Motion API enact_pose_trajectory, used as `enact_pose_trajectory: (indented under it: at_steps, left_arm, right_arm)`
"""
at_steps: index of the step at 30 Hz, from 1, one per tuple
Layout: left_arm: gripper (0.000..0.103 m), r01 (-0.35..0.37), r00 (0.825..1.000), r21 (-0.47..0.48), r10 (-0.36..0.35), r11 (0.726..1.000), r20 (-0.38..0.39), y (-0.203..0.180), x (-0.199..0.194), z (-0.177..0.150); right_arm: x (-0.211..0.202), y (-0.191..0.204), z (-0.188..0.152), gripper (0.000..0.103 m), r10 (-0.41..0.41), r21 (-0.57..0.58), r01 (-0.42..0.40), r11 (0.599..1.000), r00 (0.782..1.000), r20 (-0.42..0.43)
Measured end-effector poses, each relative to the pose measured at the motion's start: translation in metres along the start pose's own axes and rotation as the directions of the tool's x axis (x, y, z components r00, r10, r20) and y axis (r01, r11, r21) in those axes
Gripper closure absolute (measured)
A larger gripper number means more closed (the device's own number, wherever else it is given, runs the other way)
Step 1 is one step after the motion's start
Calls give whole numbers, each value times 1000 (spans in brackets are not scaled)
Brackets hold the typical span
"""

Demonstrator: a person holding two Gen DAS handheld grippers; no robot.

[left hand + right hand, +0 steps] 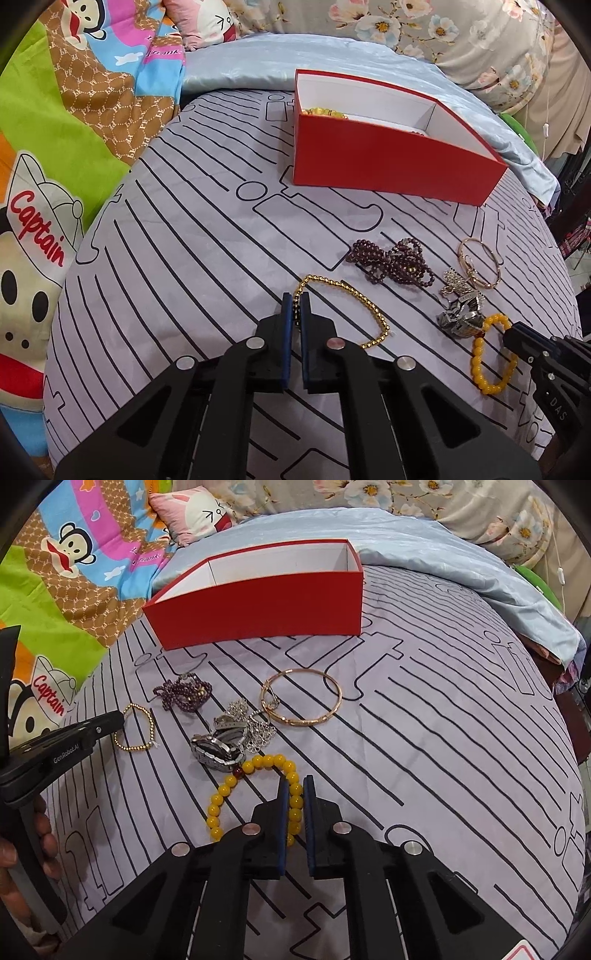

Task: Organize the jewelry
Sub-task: 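Lift both held bracelets and carry them into the red box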

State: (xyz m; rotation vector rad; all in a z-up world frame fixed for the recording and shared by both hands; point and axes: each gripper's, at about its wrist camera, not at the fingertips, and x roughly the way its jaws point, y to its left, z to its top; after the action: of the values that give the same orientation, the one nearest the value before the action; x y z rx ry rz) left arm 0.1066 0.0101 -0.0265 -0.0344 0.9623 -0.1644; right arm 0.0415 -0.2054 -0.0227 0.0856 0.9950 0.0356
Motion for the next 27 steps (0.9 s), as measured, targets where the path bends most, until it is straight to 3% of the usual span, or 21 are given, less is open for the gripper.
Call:
enact_pose_trajectory:
  at_steps: [27]
  left_arm:
    - [100, 13, 995, 45, -17, 999, 98, -13, -49, 39]
  right_arm:
    - [-46, 10, 54, 96, 52, -38, -47, 998, 986, 156]
